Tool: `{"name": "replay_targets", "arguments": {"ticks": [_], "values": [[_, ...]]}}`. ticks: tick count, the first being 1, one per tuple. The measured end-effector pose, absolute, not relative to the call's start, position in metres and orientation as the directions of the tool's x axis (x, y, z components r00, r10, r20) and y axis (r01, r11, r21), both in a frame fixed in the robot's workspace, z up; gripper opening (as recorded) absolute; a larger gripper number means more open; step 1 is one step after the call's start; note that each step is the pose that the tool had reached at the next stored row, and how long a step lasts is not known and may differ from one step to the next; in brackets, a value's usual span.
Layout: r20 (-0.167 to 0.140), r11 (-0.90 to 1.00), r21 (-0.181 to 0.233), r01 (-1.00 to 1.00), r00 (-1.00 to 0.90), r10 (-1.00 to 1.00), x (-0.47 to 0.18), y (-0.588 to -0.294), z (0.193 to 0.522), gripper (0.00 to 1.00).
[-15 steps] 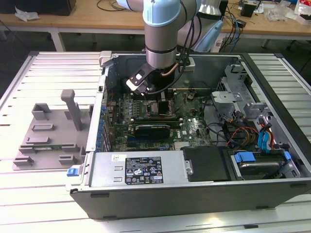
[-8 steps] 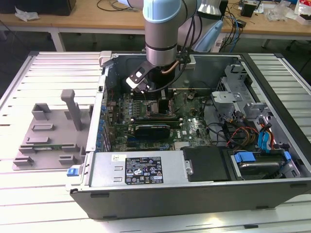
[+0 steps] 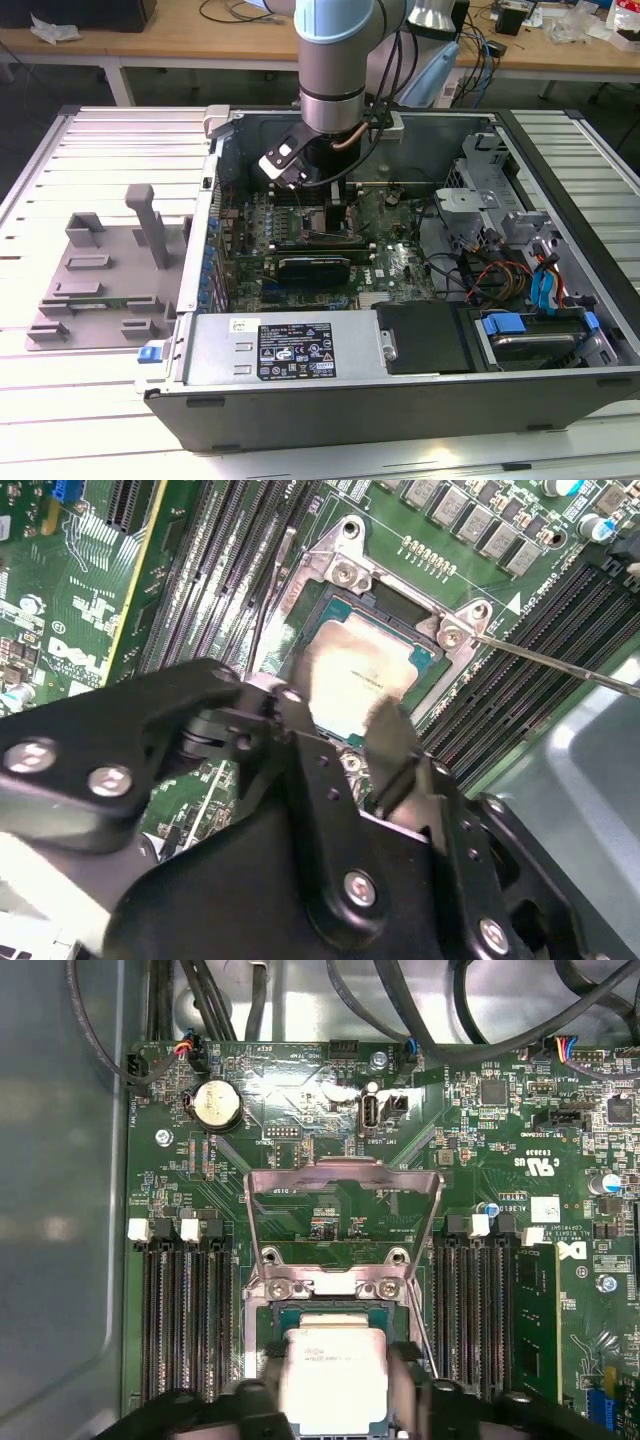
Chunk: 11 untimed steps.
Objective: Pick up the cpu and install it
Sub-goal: 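Place the cpu into insertion slot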
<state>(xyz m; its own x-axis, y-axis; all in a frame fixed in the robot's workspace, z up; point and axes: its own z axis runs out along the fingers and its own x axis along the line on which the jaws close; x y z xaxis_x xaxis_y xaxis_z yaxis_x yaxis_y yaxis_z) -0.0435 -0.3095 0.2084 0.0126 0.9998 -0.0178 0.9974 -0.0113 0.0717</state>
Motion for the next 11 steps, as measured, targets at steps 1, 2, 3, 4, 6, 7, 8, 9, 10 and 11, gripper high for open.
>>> {"name": "replay_targets", "arguments": {"ticks": [1, 2, 3, 4, 6, 7, 8, 9, 10, 11], "values": [[-0.018, -0.011, 0.072, 0.997, 0.013, 1.0, -0.0435, -0.3095, 0.2085, 0.41], [-0.018, -0.012, 0.072, 0.997, 0.013, 1.0, -0.0435, -0.3095, 0.2085, 0.29], [-0.018, -0.012, 0.072, 0.997, 0.013, 1.0, -0.0435, -0.3095, 0.2085, 0.29], [-0.018, -0.012, 0.072, 0.997, 0.013, 1.0, -0.0435, -0.3095, 0.2084, 0.23], [-0.018, -0.012, 0.072, 0.997, 0.013, 1.0, -0.0435, -0.3095, 0.2085, 0.11], [-0.018, -0.012, 0.072, 0.997, 0.013, 1.0, -0.0435, -0.3095, 0.2085, 0.11], [-0.018, -0.012, 0.072, 0.997, 0.013, 1.0, -0.0435, -0.3095, 0.2085, 0.11], [-0.018, -0.012, 0.072, 0.997, 0.014, 1.0, -0.0435, -0.3091, 0.2098, 0.11], [-0.017, -0.012, 0.072, 0.997, 0.014, 1.0, -0.0436, -0.307, 0.2106, 0.11], [-0.017, -0.012, 0.072, 0.997, 0.013, 1.0, -0.0446, -0.3058, 0.2103, 0.11]]}}
